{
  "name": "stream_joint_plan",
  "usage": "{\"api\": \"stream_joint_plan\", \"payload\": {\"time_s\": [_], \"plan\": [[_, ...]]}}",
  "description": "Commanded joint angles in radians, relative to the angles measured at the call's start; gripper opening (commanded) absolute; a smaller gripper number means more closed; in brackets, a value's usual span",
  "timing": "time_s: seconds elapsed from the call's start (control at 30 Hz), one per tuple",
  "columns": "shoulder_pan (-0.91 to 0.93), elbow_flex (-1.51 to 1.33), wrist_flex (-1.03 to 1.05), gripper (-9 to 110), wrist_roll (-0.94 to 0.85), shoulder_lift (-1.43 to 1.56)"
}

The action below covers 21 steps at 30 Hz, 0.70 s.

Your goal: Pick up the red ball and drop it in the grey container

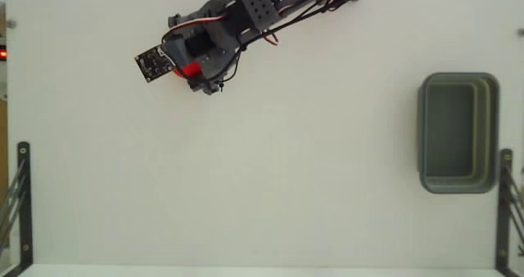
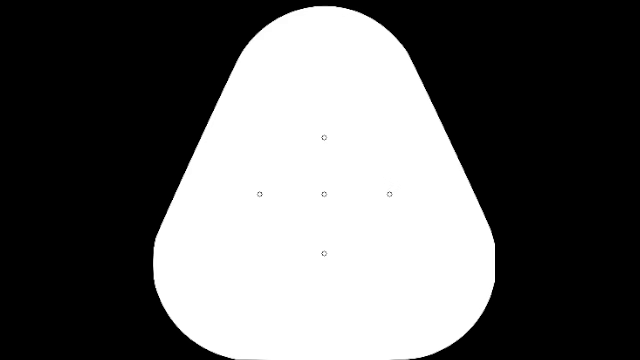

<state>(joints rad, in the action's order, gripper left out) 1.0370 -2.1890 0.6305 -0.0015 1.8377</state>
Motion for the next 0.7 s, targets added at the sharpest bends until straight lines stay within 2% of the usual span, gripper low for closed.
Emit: {"api": "stream_joint_plan", "payload": {"time_s": [0.0,0.67], "plan": [[0.022,0.005,-0.011,91,0.002,0.016],[0.022,0.005,-0.011,86,0.002,0.016]]}}
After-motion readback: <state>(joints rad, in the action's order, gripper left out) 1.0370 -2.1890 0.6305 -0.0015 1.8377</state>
